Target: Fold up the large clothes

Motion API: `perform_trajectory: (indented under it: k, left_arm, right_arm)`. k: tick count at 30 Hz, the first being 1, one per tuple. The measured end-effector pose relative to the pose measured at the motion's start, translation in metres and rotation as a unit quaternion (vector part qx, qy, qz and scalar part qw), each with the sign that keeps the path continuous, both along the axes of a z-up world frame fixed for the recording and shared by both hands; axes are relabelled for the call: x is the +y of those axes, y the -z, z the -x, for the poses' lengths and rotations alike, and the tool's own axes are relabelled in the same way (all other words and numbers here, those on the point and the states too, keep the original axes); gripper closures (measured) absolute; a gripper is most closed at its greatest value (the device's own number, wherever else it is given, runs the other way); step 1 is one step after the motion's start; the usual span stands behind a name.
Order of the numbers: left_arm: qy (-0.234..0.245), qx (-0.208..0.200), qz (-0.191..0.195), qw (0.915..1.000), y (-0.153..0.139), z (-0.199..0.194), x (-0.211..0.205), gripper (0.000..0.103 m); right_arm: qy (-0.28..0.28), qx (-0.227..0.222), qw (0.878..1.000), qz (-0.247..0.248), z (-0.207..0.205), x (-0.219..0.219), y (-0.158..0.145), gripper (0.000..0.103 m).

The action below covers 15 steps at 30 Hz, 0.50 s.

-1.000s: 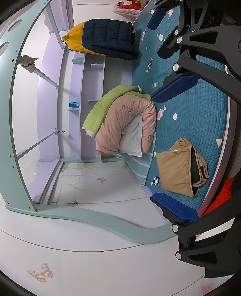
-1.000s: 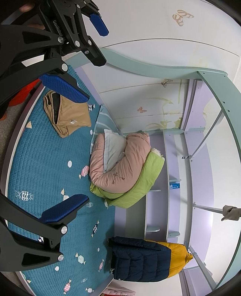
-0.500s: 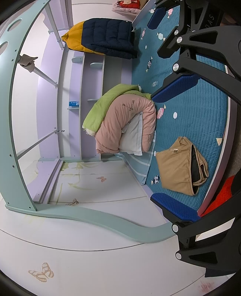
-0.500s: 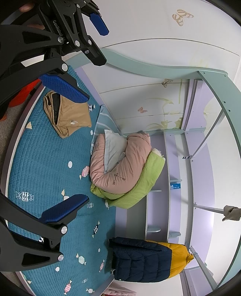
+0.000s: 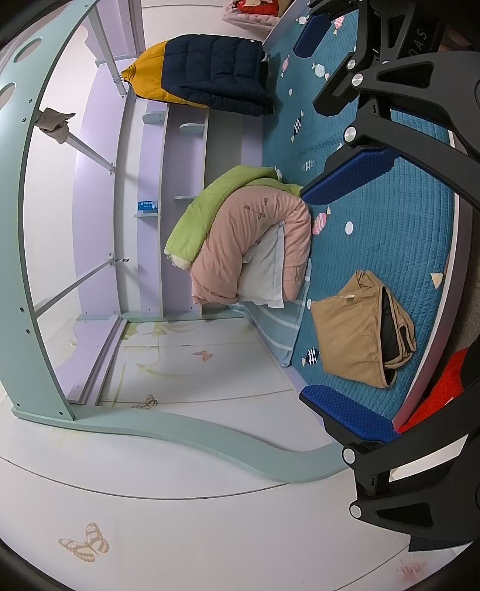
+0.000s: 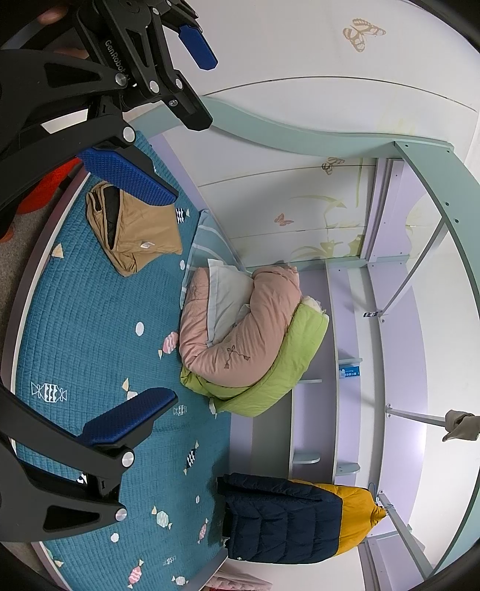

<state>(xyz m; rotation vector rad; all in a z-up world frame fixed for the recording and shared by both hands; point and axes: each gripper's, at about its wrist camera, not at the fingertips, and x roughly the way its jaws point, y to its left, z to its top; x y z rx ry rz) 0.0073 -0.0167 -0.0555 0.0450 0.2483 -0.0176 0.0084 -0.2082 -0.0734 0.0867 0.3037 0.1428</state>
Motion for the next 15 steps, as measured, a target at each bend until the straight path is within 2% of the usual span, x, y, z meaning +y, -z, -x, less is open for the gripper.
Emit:
perform_trajectory:
  k: [15]
  left_arm:
    - [-0.001, 0.0, 0.0, 1.0, -0.0003, -0.0008, 0.0038, 0.005]
  right_arm:
    - [0.0, 0.0, 1.0, 0.0, 0.0004, 0.0005, -0.0002, 0.008]
